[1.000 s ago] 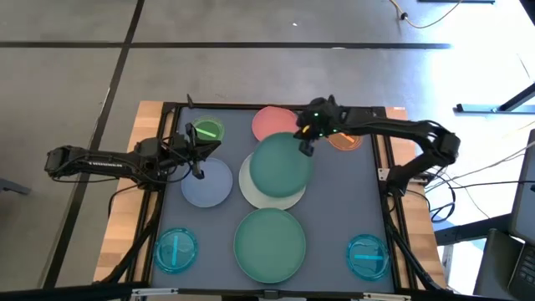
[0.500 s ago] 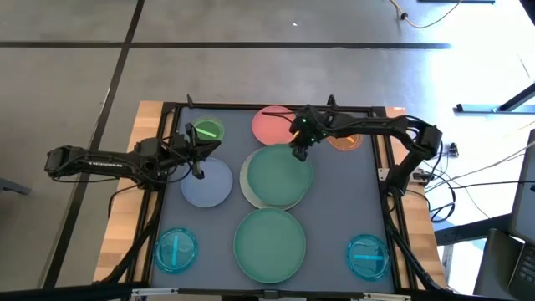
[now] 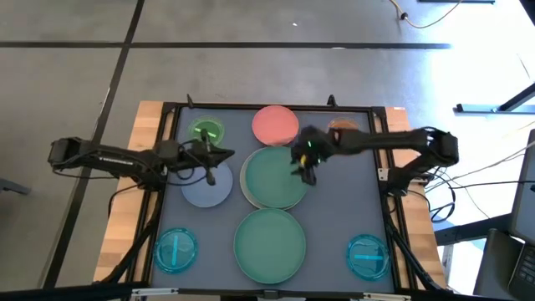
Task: Stack plastic plates
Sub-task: Stack the dark green plate on the dark green plate
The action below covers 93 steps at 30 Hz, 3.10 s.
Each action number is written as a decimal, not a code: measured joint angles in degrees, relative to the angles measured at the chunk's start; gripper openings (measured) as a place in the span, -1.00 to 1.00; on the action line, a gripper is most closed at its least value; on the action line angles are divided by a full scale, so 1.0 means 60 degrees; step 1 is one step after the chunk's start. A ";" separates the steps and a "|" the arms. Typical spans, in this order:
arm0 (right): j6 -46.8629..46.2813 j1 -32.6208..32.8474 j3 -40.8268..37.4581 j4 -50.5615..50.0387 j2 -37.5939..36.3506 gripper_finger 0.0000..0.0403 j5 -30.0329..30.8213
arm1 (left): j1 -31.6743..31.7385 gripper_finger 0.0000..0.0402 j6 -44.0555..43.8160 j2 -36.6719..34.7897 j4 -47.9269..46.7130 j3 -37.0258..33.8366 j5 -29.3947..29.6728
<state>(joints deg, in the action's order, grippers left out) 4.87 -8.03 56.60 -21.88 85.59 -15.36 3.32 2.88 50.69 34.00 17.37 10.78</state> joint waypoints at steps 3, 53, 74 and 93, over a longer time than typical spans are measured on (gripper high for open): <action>-0.0149 0.1250 -0.1233 0.1474 -0.0455 -0.08 0.0395 | -0.0467 -1.00 0.0445 0.1024 -0.0488 0.0763 0.0037; -0.2991 0.8210 -0.4320 0.7546 0.0267 -0.10 0.6958 | -0.4197 -0.38 -0.7360 0.7004 -0.5609 0.4472 0.1272; -0.3002 0.8210 -0.4320 0.7376 0.0267 -0.10 0.6976 | -0.4038 -0.56 -0.7153 0.7895 -0.5140 0.4472 0.0716; -0.2998 0.8210 -0.4320 0.7386 0.0267 -0.10 0.7015 | -0.4466 -0.95 -0.6345 0.7191 -0.4548 0.4465 0.1633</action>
<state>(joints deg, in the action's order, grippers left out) -13.13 41.23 30.68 22.44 87.20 26.74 -23.47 -35.19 93.84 6.71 44.16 20.57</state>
